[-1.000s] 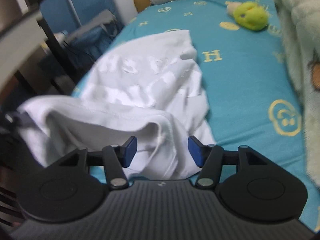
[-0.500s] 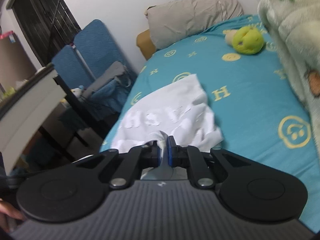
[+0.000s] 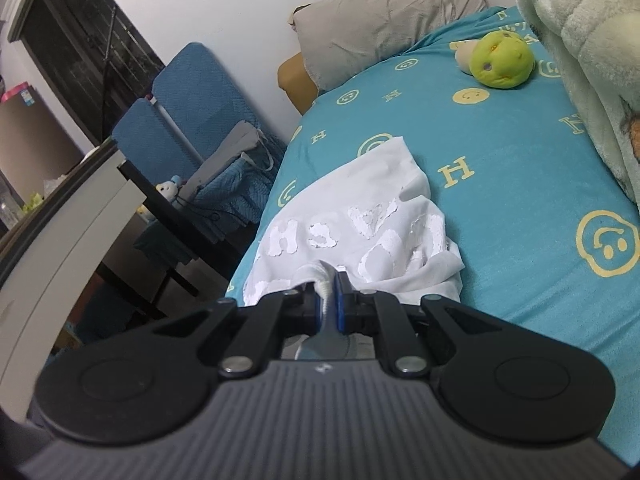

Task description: Fold clothes

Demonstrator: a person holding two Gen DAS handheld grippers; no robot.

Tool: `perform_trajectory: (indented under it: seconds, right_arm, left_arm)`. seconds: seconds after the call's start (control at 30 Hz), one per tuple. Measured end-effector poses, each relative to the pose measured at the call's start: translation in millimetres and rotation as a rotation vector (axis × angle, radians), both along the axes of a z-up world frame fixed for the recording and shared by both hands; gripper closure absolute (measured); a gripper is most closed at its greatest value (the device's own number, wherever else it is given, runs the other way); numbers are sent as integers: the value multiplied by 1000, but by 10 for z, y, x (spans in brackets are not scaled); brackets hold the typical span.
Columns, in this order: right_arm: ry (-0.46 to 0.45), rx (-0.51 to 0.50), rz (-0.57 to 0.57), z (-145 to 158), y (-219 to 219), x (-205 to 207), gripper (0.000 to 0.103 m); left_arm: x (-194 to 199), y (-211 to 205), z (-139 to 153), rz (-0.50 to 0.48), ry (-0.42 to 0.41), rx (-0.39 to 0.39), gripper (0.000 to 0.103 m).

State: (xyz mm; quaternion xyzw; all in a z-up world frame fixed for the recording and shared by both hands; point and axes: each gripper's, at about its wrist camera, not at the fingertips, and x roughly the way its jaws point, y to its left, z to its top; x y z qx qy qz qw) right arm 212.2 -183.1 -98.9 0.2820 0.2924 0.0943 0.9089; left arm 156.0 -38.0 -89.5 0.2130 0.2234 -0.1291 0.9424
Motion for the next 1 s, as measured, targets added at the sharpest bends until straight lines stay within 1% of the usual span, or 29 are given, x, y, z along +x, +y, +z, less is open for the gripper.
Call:
perform_trajectory:
  seconds: [0.03, 0.07, 0.13, 0.2, 0.27, 0.37, 0.43, 0.47, 0.5, 0.53, 0.6, 0.63, 0.67, 0.7, 0.73, 0.77, 0.8, 0.83, 0.87, 0.9, 0.97, 1.0]
  right_arm:
    - [-1, 5, -5, -1, -8, -13, 93]
    - [-2, 8, -9, -4, -17, -26, 93]
    - [-6, 7, -17, -5, -17, -40, 93]
    - [-15, 5, -31, -1, -16, -59, 93]
    - [-39, -10, -75, 20, -38, -89, 93]
    - [-73, -49, -146, 59, -68, -131, 93]
    - [-84, -72, -178, 76, -78, -146, 93]
    - [-90, -84, -194, 84, -83, -153, 93]
    - [-95, -96, -210, 92, -88, -161, 93]
    - [-80, -113, -208, 80, -75, -147, 91]
    - [-48, -147, -201, 56, -48, -117, 89]
    - [-20, -165, -194, 34, -35, -94, 87]
    - [17, -192, -179, 6, -26, -58, 79]
    - [61, -225, -156, -34, -7, -20, 65]
    - [96, -254, -143, -81, 13, 2, 58]
    - [126, -280, -141, -129, 29, 11, 48]
    - [156, -306, -139, -177, 45, 19, 43]
    - [198, -334, -129, -236, 72, 40, 40]
    - [229, -341, -115, -286, 85, 42, 37]
    - [259, -347, -102, -337, 97, 44, 38]
    - [261, -312, -161, -361, 59, -15, 38]
    - [237, -279, -196, -333, 24, -54, 38]
  left_arm:
    - [50, -1, -55, 41, -15, -6, 14]
    - [106, 23, -97, 92, -31, -31, 14]
    - [210, 108, -131, 193, -44, -109, 14]
    - [266, 215, -126, 293, -67, -154, 14]
    - [271, 325, -122, 381, -72, -152, 14]
    - [246, 546, -80, 490, -9, -123, 14]
    - [207, 673, -44, 539, 32, -146, 14]
    - [165, 721, 0, 557, 30, -158, 14]
    - [111, 756, 60, 574, 13, -169, 14]
    - [66, 791, 138, 587, -9, -188, 14]
    - [-7, 872, 328, 598, -55, -269, 13]
    - [-56, 911, 418, 601, -80, -314, 13]
    - [-103, 948, 496, 602, -111, -351, 13]
    - [-145, 979, 557, 604, -140, -375, 13]
    - [-175, 1005, 608, 602, -161, -395, 13]
    - [-191, 1033, 645, 600, -172, -416, 13]
    - [-203, 1068, 664, 606, -168, -440, 13]
    - [-200, 1111, 670, 614, -151, -470, 12]
    - [-186, 1159, 667, 618, -121, -505, 12]
    - [-162, 1202, 653, 619, -86, -533, 12]
    - [-107, 1284, 613, 619, -12, -576, 12]
    - [-81, 1314, 591, 626, 19, -586, 12]
